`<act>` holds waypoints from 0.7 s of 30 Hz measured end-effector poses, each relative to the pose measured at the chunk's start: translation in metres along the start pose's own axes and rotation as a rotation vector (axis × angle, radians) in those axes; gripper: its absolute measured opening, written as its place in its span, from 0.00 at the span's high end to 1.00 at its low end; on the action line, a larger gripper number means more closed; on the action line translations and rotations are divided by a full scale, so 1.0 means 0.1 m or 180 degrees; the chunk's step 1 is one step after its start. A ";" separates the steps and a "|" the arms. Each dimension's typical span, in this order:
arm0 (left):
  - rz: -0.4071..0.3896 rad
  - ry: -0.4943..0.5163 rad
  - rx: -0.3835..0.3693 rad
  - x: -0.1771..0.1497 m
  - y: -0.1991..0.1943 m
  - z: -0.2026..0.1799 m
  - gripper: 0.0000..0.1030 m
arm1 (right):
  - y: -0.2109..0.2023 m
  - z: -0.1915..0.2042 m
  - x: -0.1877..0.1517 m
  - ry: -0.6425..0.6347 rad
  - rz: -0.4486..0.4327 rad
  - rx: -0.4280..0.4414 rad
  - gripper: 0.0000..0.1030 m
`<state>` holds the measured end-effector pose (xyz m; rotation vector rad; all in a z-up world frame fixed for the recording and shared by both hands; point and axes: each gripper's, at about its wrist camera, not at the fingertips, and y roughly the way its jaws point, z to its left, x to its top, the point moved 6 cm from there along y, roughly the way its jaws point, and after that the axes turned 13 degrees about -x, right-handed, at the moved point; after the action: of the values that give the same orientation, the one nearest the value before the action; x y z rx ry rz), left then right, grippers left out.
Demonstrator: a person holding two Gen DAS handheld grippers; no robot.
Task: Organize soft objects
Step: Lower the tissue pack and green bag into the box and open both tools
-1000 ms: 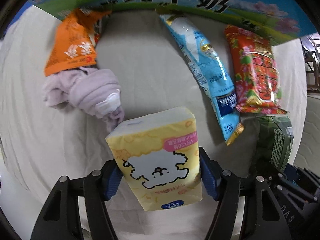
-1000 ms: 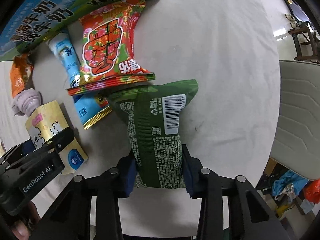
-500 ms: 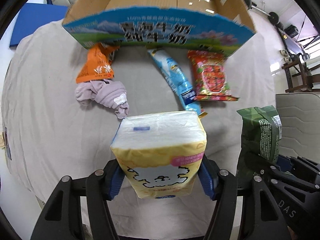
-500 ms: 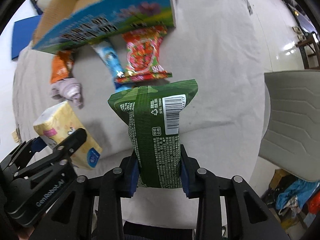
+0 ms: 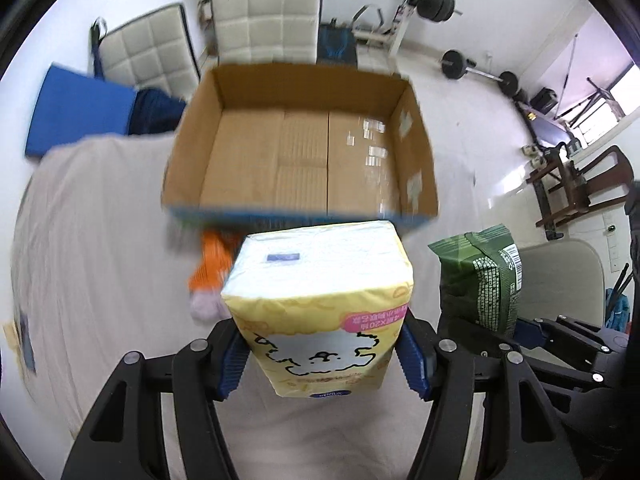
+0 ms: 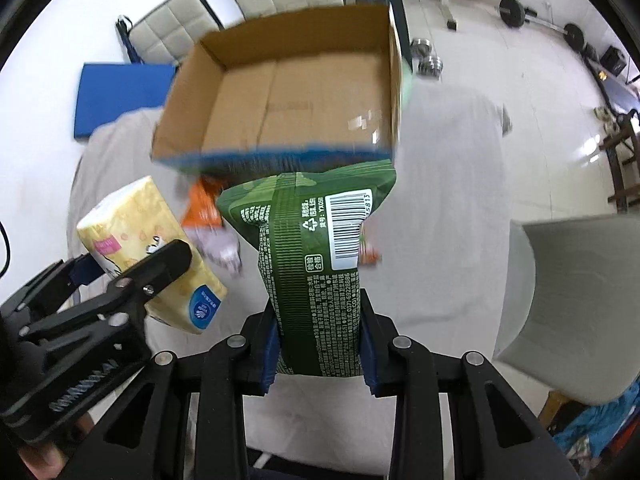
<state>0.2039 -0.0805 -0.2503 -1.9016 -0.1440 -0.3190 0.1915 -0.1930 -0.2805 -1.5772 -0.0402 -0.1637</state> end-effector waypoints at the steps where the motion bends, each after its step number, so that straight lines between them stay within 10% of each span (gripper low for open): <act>1: -0.0013 0.0031 -0.0012 0.10 -0.02 0.01 0.41 | -0.04 -0.01 0.08 0.0018 -0.0032 0.0001 0.66; 10: 0.0220 0.0118 -0.0108 1.17 0.30 0.36 0.41 | -0.05 -0.05 1.10 0.0271 -0.0199 -0.0107 0.66; 21: 0.0991 -0.0079 -0.0441 1.97 1.55 0.78 0.40 | 1.07 0.18 2.28 0.0470 0.0065 -0.0138 0.66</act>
<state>0.4426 -0.0723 -0.3576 -2.0294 0.1611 -0.0960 0.4324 -0.1944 -0.3574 -1.6040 0.0953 -0.2659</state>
